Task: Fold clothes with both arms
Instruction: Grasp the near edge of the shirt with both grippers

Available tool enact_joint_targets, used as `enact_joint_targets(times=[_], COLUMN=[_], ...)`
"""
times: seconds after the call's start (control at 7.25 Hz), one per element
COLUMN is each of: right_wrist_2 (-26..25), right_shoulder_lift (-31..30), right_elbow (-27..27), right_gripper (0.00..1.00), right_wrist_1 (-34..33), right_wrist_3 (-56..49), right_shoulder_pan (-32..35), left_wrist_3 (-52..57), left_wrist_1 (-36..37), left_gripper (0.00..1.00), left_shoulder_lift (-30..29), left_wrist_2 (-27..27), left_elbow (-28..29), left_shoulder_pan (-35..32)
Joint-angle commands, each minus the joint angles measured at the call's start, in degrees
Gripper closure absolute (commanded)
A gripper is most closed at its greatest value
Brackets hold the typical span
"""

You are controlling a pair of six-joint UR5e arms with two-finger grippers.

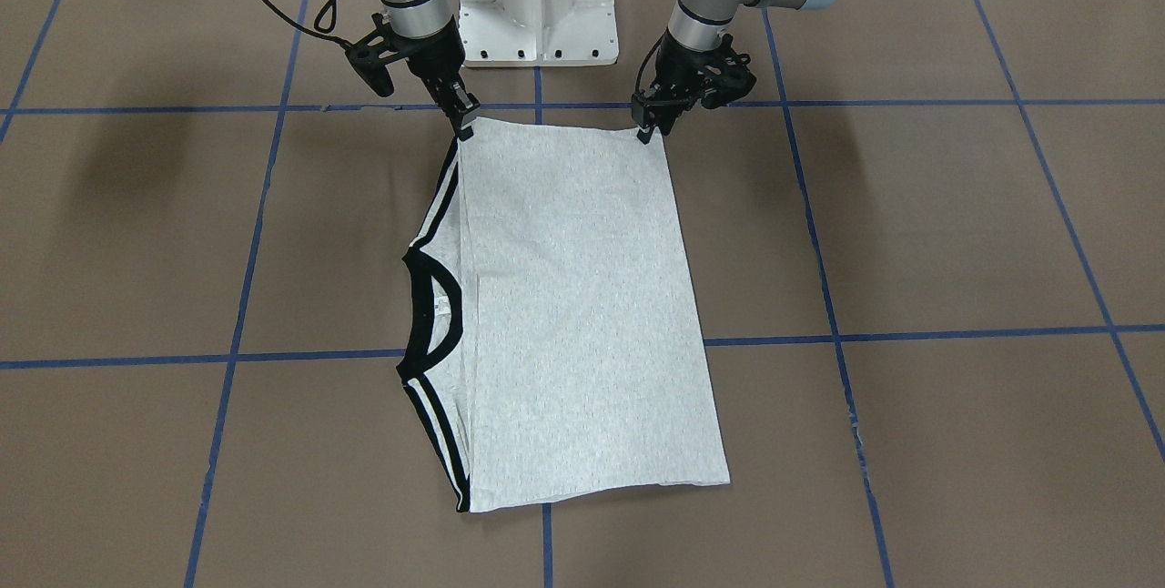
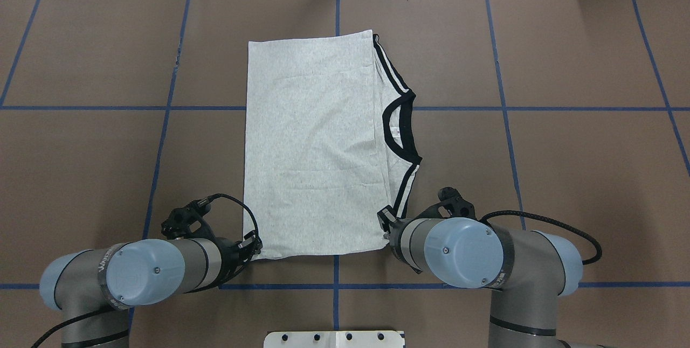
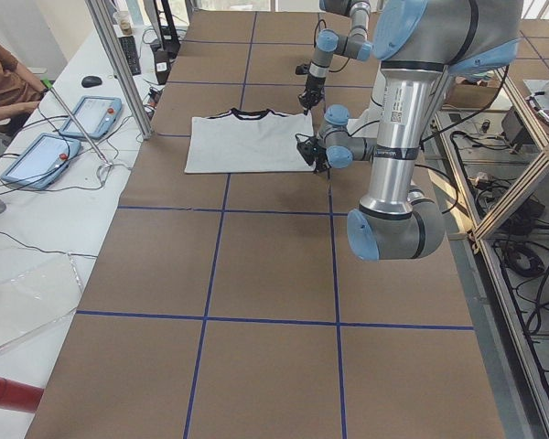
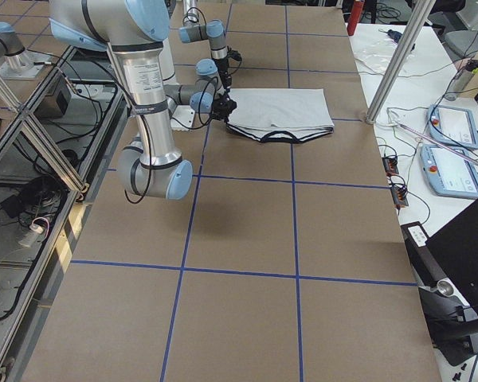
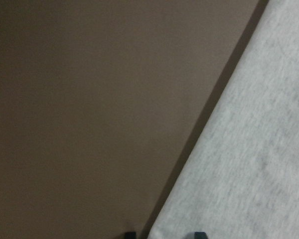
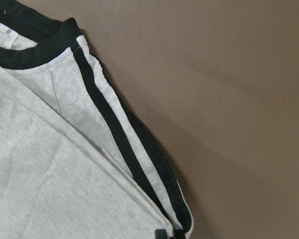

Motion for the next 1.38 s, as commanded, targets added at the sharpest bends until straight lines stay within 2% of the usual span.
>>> enact_joint_targets(times=[0.0, 0.28, 0.55, 0.83, 1.1, 1.24], right_wrist_2=[0.00, 0.00, 0.00, 0.09, -0.52, -0.53], right_shoulder_lift=[0.04, -0.05, -0.83, -7.04, -9.36, -9.36], right_elbow=[0.00, 0.00, 1.05, 9.62, 12.91, 14.58], right_gripper=[1.00, 1.00, 1.00, 1.00, 1.00, 1.00], right_wrist_1=[0.00, 0.00, -0.18, -0.26, -0.70, -1.57], right_wrist_3=[0.00, 0.00, 0.17, 4.20, 9.29, 9.40], right_shoulder_pan=[0.00, 0.00, 0.08, -3.49, -8.51, -8.62], left_wrist_3=[0.59, 0.59, 0.67, 0.59, 0.15, -0.03], left_wrist_1=[0.06, 0.49, 3.11, 4.01, 4.10, 4.36], left_gripper=[1.00, 1.00, 1.00, 1.00, 1.00, 1.00], left_shoulder_lift=[0.07, 0.08, 0.25, 0.08, 0.16, 0.34], left_wrist_2=[-0.18, -0.79, -2.97, -3.95, -3.95, -4.04], left_elbow=[-0.28, -1.42, -5.79, -9.50, -11.79, -13.62], left_shoulder_pan=[-0.03, -0.21, -0.38, -0.30, 0.23, 0.23])
